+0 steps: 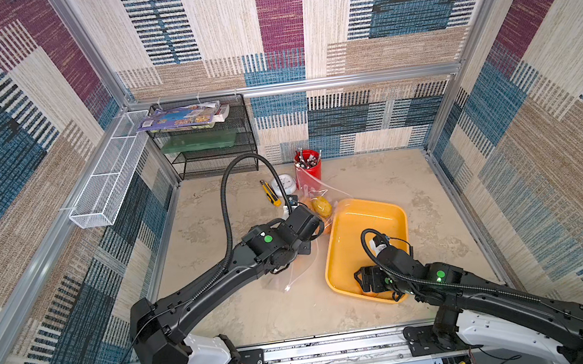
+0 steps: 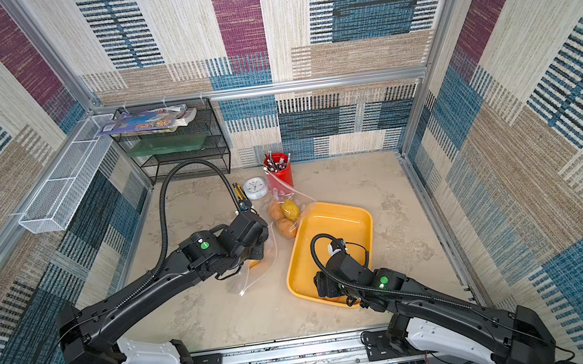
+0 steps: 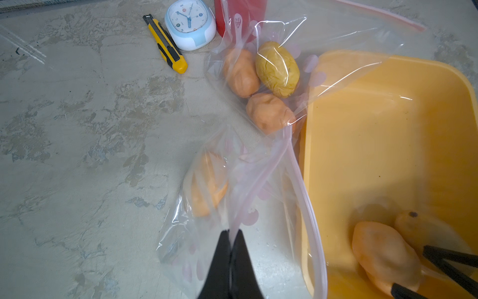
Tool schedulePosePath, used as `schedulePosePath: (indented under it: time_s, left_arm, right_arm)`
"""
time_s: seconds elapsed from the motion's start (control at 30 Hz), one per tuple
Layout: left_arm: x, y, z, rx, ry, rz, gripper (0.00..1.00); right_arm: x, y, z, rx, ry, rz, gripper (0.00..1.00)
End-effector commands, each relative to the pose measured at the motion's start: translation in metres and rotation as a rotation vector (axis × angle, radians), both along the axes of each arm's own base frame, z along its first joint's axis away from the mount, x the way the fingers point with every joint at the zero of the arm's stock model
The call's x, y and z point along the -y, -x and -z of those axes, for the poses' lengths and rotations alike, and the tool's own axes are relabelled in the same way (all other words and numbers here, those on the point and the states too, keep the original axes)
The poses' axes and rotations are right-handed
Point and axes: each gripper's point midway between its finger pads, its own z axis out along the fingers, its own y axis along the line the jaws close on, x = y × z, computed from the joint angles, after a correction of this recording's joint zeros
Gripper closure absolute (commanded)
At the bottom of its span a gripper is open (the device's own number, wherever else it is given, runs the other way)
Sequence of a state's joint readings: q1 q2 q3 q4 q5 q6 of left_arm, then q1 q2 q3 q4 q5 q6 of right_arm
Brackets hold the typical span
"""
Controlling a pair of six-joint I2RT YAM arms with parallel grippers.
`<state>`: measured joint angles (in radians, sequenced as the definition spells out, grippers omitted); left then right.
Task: Put the potatoes into a zipper bag and zip it
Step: Pick up the potato from the basket.
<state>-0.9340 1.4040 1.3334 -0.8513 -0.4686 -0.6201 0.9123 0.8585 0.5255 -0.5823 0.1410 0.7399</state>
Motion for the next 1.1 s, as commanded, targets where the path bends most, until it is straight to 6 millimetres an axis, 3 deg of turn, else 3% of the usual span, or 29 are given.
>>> schedulePosePath:
  time_s: [0.0,0.53,0.73,1.07]
  left_arm:
    - [-0.003,-0.002,-0.003,0.018,-0.018,0.005,1.0]
    - [-0.005,-0.001,-0.004,0.019,-0.015,0.003,1.0]
    - [-0.006,-0.001,-0.004,0.02,-0.013,0.003,1.0]
    - [-0.005,0.001,-0.006,0.018,-0.001,0.008,1.0]
  right_arm:
    - [0.004,0.004,0.01,-0.036,0.03,0.018,0.15]
    - [0.006,-0.014,0.053,-0.105,0.152,0.067,0.15]
    - [0.001,-0.023,0.055,-0.086,0.136,0.07,0.18]
    - [0.005,-0.033,0.044,-0.049,0.109,0.097,0.45]
